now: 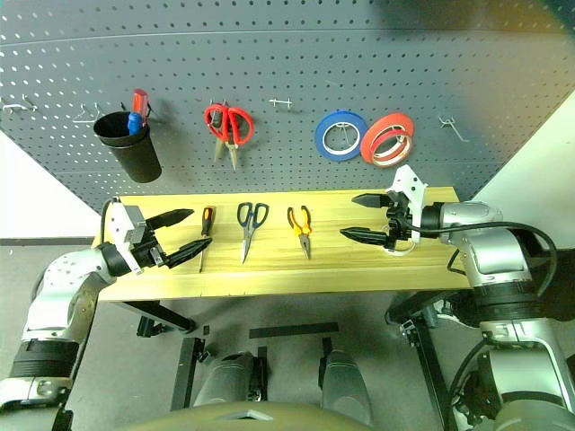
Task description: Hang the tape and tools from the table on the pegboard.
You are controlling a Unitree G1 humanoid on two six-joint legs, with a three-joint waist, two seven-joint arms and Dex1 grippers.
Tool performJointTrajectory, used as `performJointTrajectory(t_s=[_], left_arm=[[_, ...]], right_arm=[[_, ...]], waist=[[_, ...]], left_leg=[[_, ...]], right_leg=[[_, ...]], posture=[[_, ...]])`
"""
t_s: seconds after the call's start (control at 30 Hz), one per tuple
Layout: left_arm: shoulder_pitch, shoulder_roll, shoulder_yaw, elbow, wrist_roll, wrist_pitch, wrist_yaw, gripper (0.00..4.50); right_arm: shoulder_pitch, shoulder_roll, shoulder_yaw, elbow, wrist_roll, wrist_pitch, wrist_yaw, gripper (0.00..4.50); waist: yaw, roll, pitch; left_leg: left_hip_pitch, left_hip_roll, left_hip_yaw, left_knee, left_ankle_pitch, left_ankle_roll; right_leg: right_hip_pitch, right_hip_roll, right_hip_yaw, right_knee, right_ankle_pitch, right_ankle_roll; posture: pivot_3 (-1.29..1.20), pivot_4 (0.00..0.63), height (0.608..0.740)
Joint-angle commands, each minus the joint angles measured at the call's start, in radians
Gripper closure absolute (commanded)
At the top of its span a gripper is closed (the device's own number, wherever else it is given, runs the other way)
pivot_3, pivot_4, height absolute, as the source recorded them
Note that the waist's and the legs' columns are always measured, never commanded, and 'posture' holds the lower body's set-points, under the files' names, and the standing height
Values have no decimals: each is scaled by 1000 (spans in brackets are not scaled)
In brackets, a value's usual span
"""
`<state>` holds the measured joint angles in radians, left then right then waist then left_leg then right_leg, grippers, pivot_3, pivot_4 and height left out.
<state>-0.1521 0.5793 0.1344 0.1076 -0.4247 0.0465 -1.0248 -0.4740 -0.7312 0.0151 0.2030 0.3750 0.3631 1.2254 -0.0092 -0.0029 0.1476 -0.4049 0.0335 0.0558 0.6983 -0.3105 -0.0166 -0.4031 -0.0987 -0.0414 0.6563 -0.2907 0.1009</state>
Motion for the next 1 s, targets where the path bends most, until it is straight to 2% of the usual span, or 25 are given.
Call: performJointTrajectory(t_s=[0.03,0.3,0.53,0.73,1.0], left_arm=[[11,-6,11,-44,0,-19,15,139],[-26,-17,-13,-139,-17,72,68,139],[-97,-41,-67,-146,13,132,106,139],[-198,-75,-168,-34,85,87,62,139],[-375,-139,-280,231,197,-23,-24,139]], right_arm=[[8,-8,-31,-13,8,-9,-2,0],[31,-39,-16,14,-44,-8,-33,0],[29,-67,2,63,-104,46,-73,0],[1,-61,8,107,-142,60,-115,0],[-62,-42,66,206,-231,95,-175,0]], waist=[[0,0,0],[0,0,-1],[-4,-1,-1],[-2,-1,-1],[-5,-1,0]], left_leg=[[0,0,0,0,0,0],[0,0,0,0,0,0],[0,0,0,0,0,-1],[0,-1,0,0,1,-1],[0,-1,0,0,0,-1]], right_leg=[[0,0,0,0,0,0],[0,0,0,0,0,0],[0,0,0,0,0,0],[1,0,0,0,0,0],[1,0,0,0,0,0]], posture=[[6,93,732],[-4,89,732],[-10,101,732],[-22,123,732],[-49,164,732]])
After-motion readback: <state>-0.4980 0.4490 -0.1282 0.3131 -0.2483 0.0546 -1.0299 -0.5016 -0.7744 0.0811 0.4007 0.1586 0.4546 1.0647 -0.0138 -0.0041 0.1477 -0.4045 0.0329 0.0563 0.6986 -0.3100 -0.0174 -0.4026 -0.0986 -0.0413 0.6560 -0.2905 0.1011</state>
